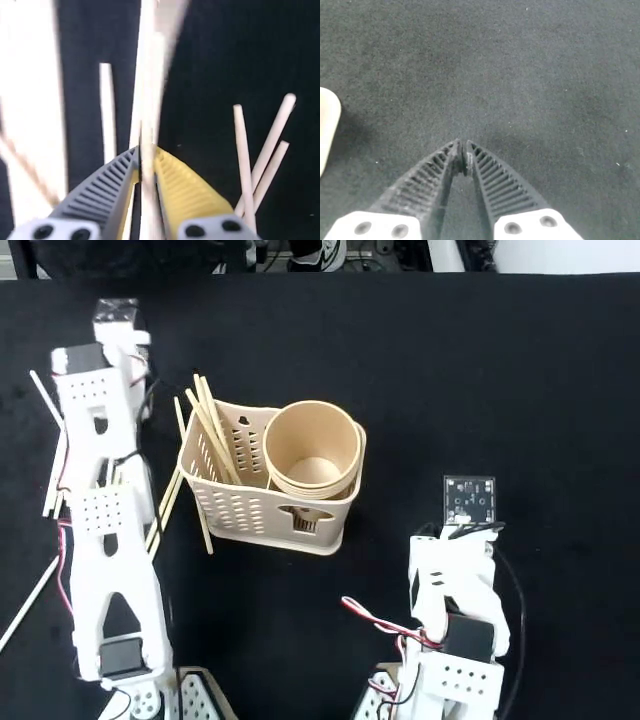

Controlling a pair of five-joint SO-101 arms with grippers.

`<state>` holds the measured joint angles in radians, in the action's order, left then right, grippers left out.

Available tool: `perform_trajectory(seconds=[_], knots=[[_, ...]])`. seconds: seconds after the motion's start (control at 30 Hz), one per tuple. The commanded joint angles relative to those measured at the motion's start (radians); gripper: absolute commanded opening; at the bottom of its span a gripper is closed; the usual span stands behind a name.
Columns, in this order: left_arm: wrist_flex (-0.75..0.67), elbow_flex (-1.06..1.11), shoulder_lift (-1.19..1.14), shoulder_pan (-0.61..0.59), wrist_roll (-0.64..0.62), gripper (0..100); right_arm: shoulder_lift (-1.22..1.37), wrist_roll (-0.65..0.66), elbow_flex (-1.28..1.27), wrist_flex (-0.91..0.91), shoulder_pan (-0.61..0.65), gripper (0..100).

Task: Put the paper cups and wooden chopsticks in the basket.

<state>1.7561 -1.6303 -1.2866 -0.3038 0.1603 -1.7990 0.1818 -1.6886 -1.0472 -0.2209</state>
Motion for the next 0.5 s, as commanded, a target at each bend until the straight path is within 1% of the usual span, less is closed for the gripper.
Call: perform_trajectory(seconds=[0.0, 0.27, 0.47], knots=[[0.009, -0.021, 0.153, -0.024, -0.054, 3, -0.068, -0.006, 0.004, -0.005, 0.006, 1.5], [0.009, 0.016, 0.261, -0.024, -0.123, 3, -0.068, -0.006, 0.004, -0.005, 0.006, 1.5], [0.009, 0.222, 0.445, -0.015, -0.161, 3, -0.068, -0.006, 0.004, -0.005, 0.006, 1.5]])
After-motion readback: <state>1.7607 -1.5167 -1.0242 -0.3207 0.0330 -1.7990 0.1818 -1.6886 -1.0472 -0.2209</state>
